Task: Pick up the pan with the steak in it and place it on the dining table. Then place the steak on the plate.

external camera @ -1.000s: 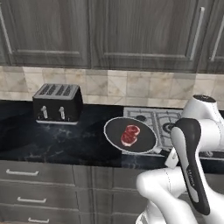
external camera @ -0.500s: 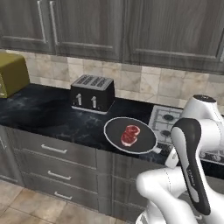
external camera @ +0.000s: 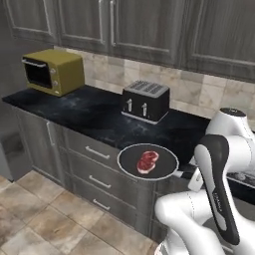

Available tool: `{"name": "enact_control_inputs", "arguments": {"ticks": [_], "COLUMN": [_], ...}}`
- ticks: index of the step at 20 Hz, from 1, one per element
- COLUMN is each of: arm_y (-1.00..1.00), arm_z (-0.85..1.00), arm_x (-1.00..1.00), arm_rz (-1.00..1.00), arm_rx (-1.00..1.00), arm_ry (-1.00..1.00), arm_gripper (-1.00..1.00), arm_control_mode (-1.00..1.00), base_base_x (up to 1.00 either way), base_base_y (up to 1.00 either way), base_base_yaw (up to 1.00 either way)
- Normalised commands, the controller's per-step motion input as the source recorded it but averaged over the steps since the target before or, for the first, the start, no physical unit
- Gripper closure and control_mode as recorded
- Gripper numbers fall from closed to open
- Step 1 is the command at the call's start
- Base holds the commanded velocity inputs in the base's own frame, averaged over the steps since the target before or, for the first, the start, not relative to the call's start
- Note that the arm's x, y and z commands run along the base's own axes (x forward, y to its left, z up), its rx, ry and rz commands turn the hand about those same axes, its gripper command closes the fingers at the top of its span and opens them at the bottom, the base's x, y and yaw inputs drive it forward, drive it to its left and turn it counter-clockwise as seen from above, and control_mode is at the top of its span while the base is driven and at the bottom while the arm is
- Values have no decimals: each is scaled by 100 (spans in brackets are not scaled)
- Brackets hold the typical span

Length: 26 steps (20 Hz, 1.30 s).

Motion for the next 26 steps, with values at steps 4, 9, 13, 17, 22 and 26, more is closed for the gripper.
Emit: {"name": "enact_control_inputs", "arguments": {"ticks": [4, 9, 13, 17, 22, 26], "arm_y": [0, 0, 0, 0, 0, 0], "arm_z": [0, 0, 0, 0, 0, 0], "arm_x": [0, 0, 0, 0, 0, 0], "arm_rz": [0, 0, 0, 0, 0, 0], "arm_rx": [0, 0, 0, 0, 0, 0], "arm_ry": [0, 0, 0, 0, 0, 0], "arm_gripper": [100, 100, 100, 100, 100, 100], "arm_control_mode": [100, 100, 100, 100, 100, 100], "base_base_x": [-21, -13, -5, -3, 0, 0], "base_base_y": [17, 25, 29, 25, 15, 12], "base_base_yaw": [46, 45, 45, 46, 49, 49]}}
